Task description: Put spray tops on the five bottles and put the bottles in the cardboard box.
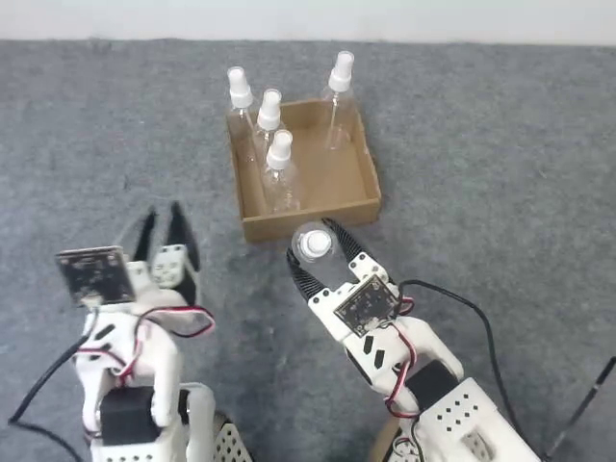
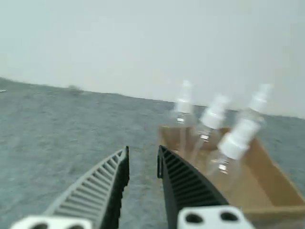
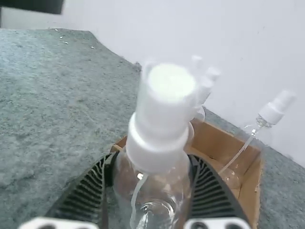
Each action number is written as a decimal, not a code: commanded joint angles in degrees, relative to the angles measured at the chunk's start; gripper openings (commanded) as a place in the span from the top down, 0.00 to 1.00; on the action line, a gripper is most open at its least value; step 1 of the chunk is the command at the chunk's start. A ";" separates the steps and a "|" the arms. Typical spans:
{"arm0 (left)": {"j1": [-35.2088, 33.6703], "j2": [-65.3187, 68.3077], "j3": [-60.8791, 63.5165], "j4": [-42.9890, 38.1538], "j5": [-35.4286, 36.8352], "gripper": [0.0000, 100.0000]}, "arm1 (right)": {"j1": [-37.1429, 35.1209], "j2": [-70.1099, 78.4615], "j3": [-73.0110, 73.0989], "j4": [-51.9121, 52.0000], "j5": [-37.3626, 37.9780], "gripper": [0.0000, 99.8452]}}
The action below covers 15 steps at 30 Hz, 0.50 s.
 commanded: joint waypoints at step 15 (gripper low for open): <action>-11.96 -0.35 19.12 -12.75 -5.54 0.91 | 1.10 -1.63 -4.84 10.42 -5.45 0.99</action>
